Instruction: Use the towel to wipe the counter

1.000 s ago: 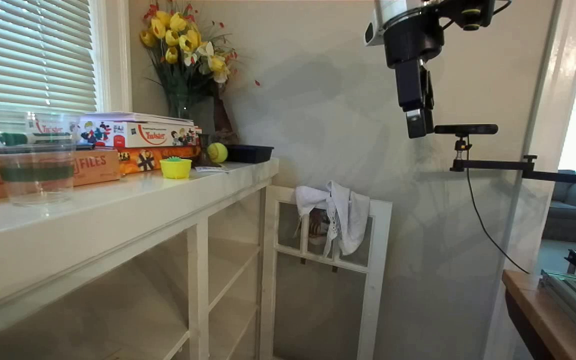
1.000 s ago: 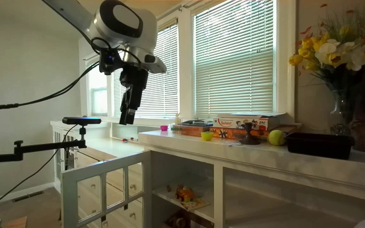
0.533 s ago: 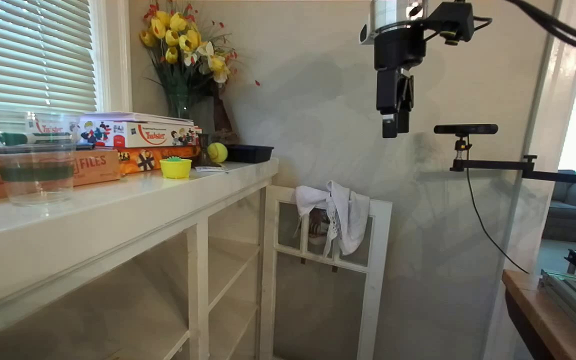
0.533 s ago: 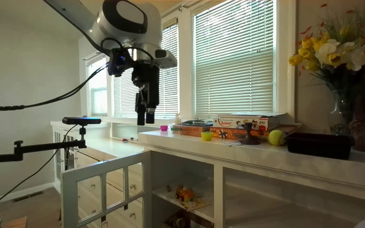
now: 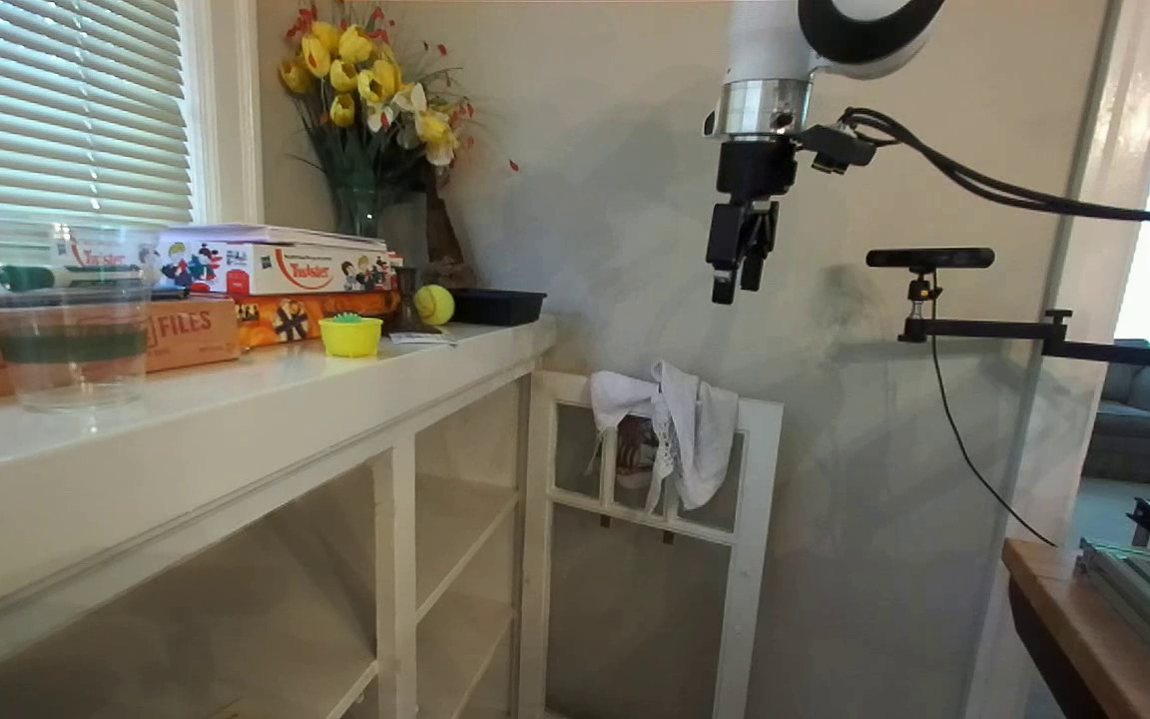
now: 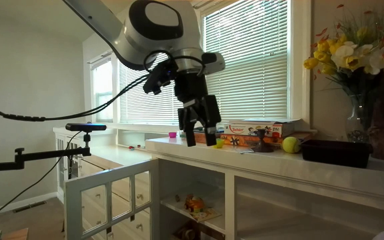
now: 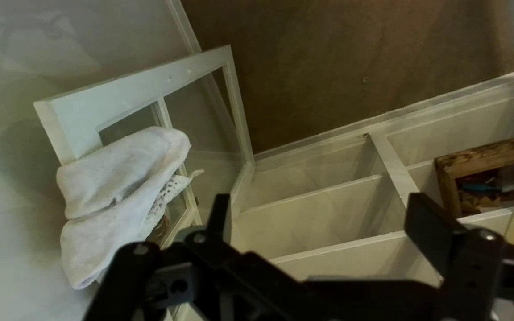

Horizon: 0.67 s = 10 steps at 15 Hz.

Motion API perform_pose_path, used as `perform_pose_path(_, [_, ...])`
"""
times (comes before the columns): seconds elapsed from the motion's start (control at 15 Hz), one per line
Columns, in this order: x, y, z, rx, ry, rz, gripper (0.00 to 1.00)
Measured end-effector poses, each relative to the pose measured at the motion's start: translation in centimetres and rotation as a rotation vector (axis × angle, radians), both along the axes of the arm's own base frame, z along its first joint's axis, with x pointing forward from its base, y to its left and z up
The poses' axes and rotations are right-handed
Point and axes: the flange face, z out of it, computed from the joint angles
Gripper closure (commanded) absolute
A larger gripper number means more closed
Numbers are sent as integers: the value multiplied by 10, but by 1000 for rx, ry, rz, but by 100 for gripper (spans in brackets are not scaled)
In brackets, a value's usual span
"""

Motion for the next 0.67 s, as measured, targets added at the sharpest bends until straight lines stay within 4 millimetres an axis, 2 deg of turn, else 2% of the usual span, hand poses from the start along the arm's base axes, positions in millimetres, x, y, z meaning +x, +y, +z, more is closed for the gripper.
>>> perform_pose_path(0.2, [22, -37, -9, -8, -19, -1, 0])
perform_pose_path(0.67, [88, -106, -37, -65, 9, 36, 0])
